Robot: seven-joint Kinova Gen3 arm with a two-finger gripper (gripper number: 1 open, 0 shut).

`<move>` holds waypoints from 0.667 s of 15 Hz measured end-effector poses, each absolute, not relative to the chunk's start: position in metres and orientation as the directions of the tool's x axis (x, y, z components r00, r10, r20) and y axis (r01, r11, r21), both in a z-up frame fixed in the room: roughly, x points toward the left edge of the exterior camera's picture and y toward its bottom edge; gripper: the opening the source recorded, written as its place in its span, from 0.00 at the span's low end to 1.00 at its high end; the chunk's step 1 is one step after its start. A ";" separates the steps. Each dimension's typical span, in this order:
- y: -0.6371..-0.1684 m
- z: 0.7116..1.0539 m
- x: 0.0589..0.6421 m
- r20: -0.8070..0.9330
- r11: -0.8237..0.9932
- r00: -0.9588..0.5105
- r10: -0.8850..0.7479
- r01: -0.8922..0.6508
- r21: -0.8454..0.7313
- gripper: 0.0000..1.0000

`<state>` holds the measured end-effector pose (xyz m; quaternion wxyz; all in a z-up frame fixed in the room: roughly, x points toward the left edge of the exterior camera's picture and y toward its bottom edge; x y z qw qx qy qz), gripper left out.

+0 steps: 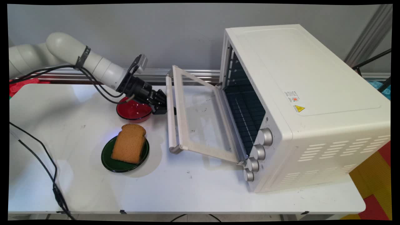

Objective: Close the oven

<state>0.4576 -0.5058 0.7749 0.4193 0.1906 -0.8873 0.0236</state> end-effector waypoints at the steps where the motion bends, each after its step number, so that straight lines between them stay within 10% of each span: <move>1: -0.507 0.778 0.455 0.760 0.927 -0.568 -0.315 -0.357 0.117 0.00; 10: -0.525 0.804 0.431 0.815 0.933 -0.512 -0.270 -0.348 0.090 0.00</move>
